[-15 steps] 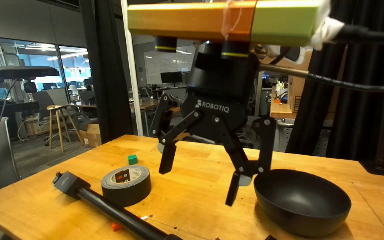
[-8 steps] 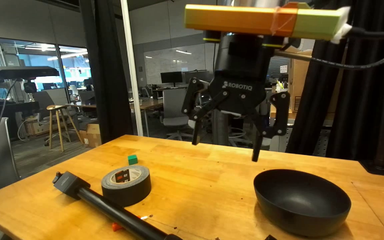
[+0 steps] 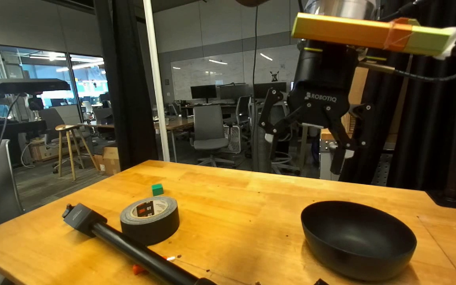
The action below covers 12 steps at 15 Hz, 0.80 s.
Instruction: Move the black bowl to the left
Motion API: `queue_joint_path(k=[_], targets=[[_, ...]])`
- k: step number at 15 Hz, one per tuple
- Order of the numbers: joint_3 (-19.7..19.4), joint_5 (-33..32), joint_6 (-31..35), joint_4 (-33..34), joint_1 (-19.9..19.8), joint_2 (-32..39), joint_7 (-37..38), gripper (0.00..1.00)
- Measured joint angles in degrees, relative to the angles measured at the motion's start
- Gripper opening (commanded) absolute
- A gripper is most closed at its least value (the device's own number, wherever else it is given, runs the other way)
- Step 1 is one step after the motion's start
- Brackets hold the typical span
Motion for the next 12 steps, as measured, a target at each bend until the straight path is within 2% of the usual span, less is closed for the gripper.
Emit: queue_joint_path(k=[7,12], targets=[[2.03,3.99,0.63,1.91,-0.7,6.65,-4.38,1.0],[2.03,5.09,0.63,1.98,-3.81,11.24,-8.7,1.0]])
